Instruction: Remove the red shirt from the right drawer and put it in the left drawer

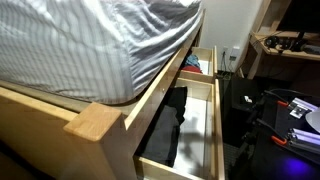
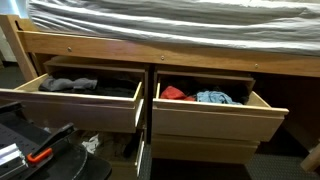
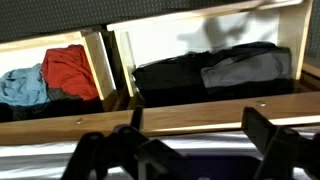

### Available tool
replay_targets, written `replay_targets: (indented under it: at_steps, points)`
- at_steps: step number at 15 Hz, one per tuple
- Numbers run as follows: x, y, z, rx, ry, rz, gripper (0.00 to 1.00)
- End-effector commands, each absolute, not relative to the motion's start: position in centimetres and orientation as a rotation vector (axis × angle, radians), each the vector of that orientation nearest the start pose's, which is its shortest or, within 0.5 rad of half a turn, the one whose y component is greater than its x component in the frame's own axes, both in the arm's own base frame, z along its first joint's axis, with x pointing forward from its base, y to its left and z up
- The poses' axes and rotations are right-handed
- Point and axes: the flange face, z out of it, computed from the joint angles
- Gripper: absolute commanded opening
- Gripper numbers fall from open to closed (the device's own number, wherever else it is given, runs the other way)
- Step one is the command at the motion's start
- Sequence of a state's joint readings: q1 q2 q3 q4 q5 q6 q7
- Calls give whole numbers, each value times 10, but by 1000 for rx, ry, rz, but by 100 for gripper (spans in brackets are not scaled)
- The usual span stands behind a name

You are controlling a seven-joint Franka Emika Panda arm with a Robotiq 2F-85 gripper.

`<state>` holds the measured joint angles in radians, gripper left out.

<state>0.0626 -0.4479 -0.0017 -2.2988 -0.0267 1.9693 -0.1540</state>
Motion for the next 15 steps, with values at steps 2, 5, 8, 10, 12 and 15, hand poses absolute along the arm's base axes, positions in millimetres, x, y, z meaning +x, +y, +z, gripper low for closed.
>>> replay_targets:
  at_steps: [2, 5, 8, 10, 12, 15]
  points:
    - [398, -15, 619, -3171, 39, -334, 100]
    - [359, -52, 686, -3148, 304, -472, 100]
    - [347, -60, 703, -3134, 348, -522, 100]
    - [320, -73, 733, -3116, 437, -579, 100]
    - [316, -74, 738, -3110, 456, -590, 100]
    - [343, -99, 681, -3047, 371, -332, 100]
